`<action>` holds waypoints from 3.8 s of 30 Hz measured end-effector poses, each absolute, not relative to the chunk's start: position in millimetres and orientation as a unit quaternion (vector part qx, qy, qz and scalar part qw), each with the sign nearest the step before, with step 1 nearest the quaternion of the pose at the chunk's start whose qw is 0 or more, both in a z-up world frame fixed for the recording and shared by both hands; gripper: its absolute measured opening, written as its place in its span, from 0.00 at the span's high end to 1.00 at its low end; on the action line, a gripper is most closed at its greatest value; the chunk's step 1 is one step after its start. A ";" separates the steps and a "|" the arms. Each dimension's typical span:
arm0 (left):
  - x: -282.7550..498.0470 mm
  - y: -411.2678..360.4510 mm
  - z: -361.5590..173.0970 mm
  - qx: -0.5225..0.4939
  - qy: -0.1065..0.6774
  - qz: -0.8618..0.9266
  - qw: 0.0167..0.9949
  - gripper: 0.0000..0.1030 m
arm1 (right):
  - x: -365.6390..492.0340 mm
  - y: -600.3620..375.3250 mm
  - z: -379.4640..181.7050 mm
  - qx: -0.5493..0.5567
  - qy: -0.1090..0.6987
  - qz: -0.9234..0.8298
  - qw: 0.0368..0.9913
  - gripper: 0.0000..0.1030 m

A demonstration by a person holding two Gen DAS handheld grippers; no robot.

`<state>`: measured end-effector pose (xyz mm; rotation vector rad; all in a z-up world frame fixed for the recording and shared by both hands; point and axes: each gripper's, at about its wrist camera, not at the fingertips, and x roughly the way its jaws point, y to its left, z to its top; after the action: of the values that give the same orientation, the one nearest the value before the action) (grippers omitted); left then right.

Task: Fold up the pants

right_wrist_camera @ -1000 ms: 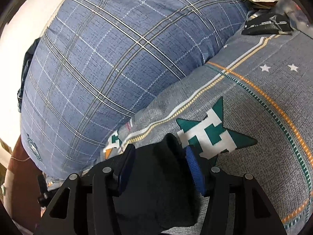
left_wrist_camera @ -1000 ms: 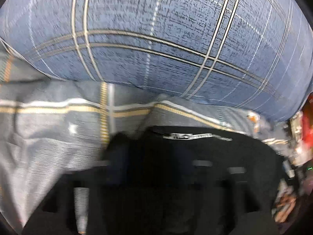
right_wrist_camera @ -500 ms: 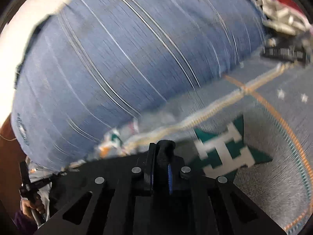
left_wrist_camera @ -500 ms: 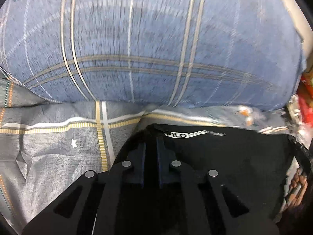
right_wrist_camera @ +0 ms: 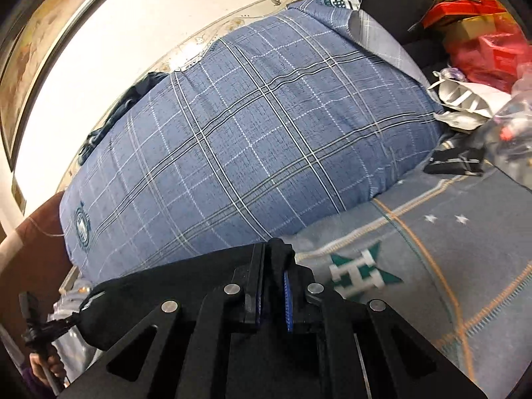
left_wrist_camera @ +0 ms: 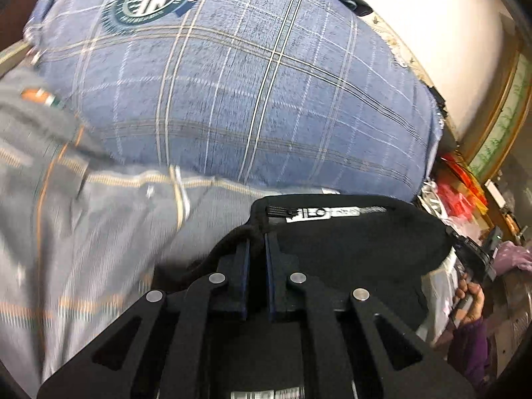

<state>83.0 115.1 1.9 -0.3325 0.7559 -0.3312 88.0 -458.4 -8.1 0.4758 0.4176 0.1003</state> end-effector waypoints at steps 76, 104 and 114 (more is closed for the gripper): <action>30.9 118.9 -78.8 -0.211 0.413 -0.203 0.862 0.78 | -13.9 -429.5 -60.9 0.296 0.315 -0.098 0.896 0.53; 39.9 105.7 -75.9 -0.178 0.404 -0.187 0.878 0.63 | 135.5 -183.2 -82.2 0.096 0.429 0.157 0.884 0.61; 41.8 102.3 -81.1 -0.146 0.417 -0.170 0.881 0.63 | 187.8 -181.2 -108.6 0.106 0.453 0.105 0.879 1.00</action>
<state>41.8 102.3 -81.1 -0.3034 0.8680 -0.3548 187.8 -181.2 -108.6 0.2203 0.9446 0.2198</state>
